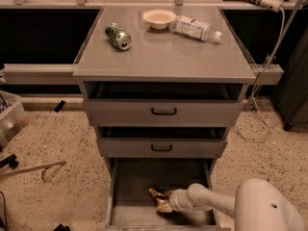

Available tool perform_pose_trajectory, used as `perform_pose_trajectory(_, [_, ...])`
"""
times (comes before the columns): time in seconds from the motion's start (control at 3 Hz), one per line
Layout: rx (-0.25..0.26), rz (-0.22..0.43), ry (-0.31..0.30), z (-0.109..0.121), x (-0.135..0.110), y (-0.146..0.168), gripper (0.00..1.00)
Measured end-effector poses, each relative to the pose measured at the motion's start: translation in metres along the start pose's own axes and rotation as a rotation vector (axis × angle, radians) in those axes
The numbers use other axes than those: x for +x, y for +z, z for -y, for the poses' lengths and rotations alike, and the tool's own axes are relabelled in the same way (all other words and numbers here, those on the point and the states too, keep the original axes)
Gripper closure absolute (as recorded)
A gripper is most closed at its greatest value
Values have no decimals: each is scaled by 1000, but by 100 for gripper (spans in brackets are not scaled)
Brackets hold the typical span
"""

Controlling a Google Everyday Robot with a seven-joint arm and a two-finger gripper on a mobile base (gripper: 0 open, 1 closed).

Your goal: Pick orange can from bottom drawer and place on counter

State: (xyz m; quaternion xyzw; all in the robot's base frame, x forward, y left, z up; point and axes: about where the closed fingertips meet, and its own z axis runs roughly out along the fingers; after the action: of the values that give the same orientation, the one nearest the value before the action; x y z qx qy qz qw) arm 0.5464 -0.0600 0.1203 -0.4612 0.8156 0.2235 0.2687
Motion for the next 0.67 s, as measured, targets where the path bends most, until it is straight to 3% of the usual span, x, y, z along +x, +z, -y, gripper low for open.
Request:
perform_pose_trajectory(0.33, [-8, 23, -9, -6, -1, -13, 89])
perform_pose_trajectory(0.67, [-30, 142, -12, -25, -23, -48, 100])
